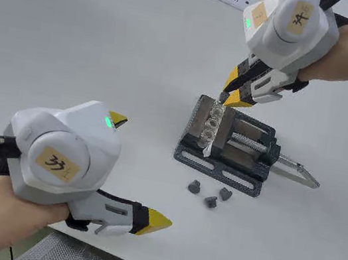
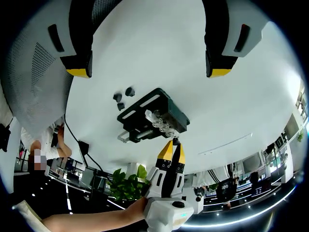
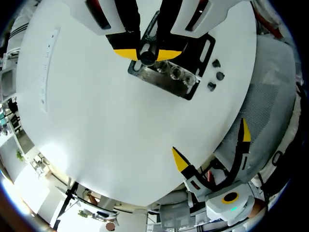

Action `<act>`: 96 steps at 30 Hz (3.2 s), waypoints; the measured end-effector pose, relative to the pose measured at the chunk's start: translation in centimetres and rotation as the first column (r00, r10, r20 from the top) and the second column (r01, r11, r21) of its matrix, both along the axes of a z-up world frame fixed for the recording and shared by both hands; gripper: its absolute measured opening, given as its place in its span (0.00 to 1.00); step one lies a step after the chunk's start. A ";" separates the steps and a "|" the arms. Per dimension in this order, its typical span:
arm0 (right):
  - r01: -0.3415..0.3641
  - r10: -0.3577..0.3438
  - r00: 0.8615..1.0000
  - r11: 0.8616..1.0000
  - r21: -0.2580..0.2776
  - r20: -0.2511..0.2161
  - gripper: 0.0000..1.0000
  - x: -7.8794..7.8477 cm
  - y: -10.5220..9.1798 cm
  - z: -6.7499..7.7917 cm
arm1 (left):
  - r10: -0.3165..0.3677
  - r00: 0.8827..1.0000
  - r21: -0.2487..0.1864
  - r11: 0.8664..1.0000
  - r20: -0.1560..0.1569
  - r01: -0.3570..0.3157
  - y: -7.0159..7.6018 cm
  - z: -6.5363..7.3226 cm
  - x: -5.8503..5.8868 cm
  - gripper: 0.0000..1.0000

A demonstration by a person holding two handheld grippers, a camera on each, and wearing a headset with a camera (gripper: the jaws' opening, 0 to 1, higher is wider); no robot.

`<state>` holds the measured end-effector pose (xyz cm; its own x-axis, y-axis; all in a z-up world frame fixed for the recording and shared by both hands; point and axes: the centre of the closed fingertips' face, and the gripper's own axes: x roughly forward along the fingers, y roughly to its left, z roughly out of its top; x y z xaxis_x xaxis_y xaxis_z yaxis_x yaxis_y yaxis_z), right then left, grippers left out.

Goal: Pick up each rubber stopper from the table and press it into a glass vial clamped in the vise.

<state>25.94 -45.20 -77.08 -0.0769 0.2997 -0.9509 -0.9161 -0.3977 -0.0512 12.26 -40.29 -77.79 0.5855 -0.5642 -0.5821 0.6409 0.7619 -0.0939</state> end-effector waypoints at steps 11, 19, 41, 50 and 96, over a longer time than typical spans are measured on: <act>0.001 -0.001 1.000 1.000 -0.014 0.001 0.07 0.1 0.0 -0.2 | 0.006 1.000 -0.003 1.000 -0.008 -0.006 0.1 -0.2 0.0 0.97; 0.102 -0.102 0.995 0.994 -0.028 0.000 0.06 0.3 0.1 -0.3 | 0.004 1.000 -0.008 1.000 -0.003 -0.004 -0.1 -0.1 0.0 0.97; 0.281 -0.283 0.958 0.958 0.057 0.039 0.06 0.1 0.1 -0.2 | 0.013 1.000 -0.016 1.000 -0.003 -0.013 -0.2 -0.2 -0.1 0.97; 0.229 -0.233 0.971 0.971 0.063 0.053 0.08 0.1 0.2 -0.2 | 0.019 1.000 -0.019 1.000 -0.002 -0.019 0.0 -0.1 -0.1 0.97; 0.206 -0.206 0.978 0.978 0.007 -0.033 0.01 0.3 0.1 0.8 | 0.046 0.999 -0.027 0.999 -0.003 -0.046 0.5 -0.4 0.1 0.96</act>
